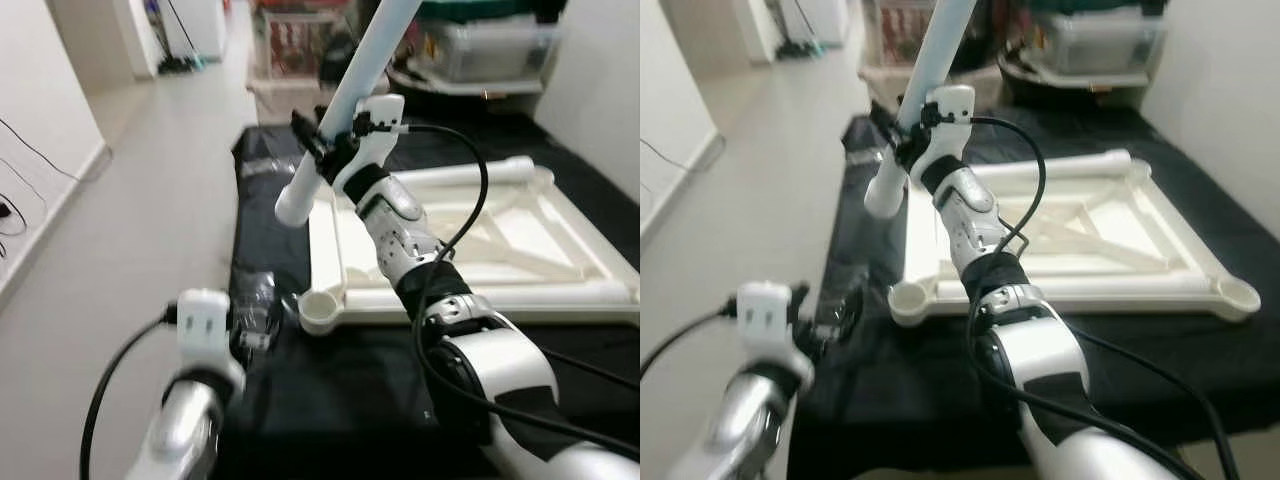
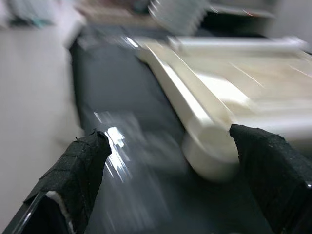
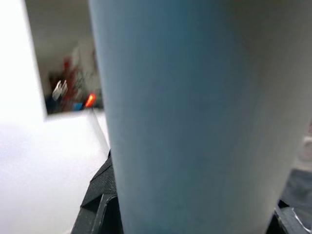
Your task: Building children table
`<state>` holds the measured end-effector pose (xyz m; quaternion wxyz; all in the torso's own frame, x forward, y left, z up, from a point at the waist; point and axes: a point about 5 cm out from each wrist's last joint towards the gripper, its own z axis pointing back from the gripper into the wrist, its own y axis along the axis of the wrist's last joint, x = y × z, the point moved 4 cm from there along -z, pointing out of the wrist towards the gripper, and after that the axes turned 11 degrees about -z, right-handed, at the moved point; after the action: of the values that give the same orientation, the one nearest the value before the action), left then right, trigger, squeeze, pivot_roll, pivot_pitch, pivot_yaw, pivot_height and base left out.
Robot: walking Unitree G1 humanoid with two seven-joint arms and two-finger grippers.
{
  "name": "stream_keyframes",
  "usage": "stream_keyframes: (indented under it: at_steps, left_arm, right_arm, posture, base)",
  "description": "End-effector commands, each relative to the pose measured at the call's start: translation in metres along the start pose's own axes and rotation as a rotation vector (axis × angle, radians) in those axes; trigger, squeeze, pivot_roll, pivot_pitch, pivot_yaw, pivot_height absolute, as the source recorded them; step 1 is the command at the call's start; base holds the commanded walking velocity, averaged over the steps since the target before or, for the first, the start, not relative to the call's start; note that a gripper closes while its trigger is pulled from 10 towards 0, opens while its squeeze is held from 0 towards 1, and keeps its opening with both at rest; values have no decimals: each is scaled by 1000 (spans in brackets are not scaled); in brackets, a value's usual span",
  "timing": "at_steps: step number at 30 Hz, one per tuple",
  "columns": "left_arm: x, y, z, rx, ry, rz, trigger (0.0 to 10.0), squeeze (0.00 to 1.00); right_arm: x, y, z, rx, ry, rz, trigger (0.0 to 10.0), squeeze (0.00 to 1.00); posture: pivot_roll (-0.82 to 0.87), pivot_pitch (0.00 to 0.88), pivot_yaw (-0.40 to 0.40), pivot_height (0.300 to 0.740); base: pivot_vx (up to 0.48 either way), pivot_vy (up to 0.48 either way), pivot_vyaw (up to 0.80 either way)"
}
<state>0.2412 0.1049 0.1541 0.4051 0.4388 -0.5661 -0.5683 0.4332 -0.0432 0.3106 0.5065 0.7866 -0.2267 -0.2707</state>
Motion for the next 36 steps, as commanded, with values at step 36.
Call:
stream_keyframes:
  at_steps: [36]
  left_arm:
    - [44, 17, 43, -42, -111, 90, 10000, 0]
  right_arm:
    - [-54, -5, 37, -320, 836, -116, 10000, 0]
  posture:
    - [62, 292, -64, 740]
  base:
    - [0, 0, 0]
